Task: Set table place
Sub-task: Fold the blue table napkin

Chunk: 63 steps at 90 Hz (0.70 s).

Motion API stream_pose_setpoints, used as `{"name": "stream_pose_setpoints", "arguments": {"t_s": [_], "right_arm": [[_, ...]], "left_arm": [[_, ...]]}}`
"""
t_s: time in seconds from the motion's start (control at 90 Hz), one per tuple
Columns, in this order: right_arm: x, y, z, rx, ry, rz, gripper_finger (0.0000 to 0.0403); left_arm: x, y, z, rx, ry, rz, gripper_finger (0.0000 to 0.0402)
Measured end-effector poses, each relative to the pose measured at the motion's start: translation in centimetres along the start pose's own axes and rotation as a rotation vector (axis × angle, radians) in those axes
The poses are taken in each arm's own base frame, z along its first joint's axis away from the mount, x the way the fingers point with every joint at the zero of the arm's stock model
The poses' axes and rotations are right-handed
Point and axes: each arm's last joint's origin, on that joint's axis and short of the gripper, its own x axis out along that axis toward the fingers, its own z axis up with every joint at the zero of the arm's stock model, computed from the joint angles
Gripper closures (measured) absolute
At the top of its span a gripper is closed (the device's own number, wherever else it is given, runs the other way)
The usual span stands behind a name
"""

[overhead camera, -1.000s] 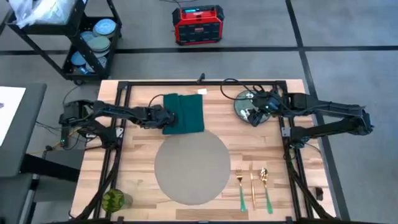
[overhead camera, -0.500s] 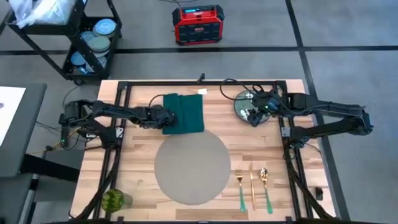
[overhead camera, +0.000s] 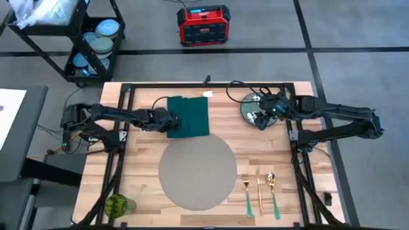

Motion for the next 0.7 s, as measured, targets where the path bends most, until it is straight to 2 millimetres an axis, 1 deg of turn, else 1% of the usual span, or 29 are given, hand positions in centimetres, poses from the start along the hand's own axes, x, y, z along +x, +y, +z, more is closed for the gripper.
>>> {"name": "stream_pose_setpoints", "arguments": {"t_s": [0.067,0.189,0.4,0.533,0.7], "right_arm": [[0.0,0.0,0.0,0.0,-0.001,0.0,0.0168],[0.0,0.0,0.0,0.0,-0.001,0.0,0.0168],[0.0,0.0,0.0,0.002,-0.003,0.0,0.0168],[0.0,0.0,0.0,0.002,-0.003,-0.001,0.0168],[0.0,0.0,0.1,0.011,-0.006,-0.006,0.0168]], "left_arm": [[-1.0,0.0,0.3,-0.017,-0.012,-0.042,0.0401],[-3.4,0.1,0.9,-0.065,-0.05,-0.147,0.0401],[-8.2,1.4,1.8,-0.151,-0.138,-0.326,0.0402],[-11.7,2.5,2.6,-0.205,-0.239,-0.411,0.0402],[-16.0,3.5,3.6,-0.296,-0.404,-0.59,0.0402]]}}
